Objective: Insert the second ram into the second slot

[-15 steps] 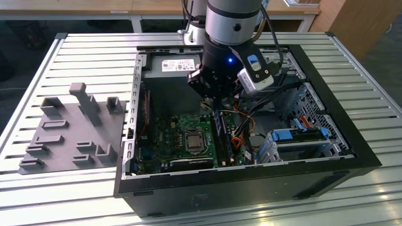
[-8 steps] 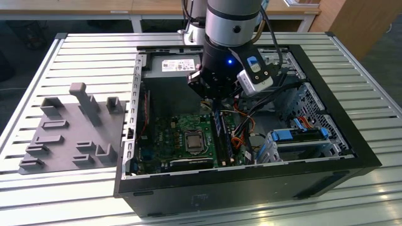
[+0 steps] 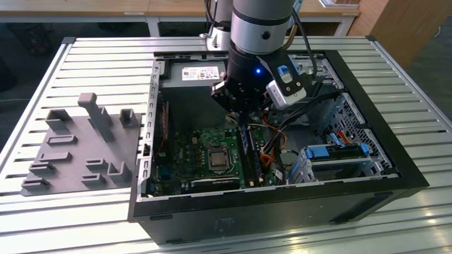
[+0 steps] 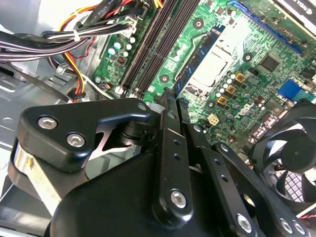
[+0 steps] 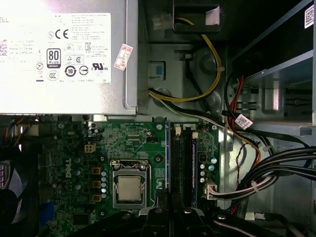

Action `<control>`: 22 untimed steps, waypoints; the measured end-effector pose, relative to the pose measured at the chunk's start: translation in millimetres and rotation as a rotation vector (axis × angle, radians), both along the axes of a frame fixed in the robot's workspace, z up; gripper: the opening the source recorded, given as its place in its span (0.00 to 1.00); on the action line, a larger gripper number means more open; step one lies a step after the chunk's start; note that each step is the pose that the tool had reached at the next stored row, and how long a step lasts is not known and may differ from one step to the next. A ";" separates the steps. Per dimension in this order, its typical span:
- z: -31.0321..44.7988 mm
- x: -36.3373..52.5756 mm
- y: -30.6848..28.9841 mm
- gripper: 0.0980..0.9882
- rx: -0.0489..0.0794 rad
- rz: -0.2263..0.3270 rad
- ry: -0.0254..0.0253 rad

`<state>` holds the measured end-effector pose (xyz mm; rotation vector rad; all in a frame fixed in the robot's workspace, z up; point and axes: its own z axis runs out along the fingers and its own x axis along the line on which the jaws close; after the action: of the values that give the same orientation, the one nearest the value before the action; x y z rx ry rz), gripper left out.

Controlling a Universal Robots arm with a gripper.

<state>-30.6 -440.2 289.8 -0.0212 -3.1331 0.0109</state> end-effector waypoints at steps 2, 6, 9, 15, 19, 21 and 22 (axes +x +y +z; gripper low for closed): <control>-0.7 0.0 0.0 0.05 0.000 0.000 0.0002; -1.9 0.0 0.0 0.05 0.000 0.000 0.0004; -2.5 0.0 0.0 0.05 0.000 0.000 0.0003; -3.7 0.0 0.0 0.05 0.000 0.000 0.0004; -4.9 0.0 0.0 0.05 0.000 0.000 0.0003; -5.6 0.0 0.0 0.05 0.000 0.000 0.0004; -5.9 0.0 0.0 0.05 0.000 0.000 0.0004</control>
<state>-30.6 -440.2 283.9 -0.0212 -3.1327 0.0108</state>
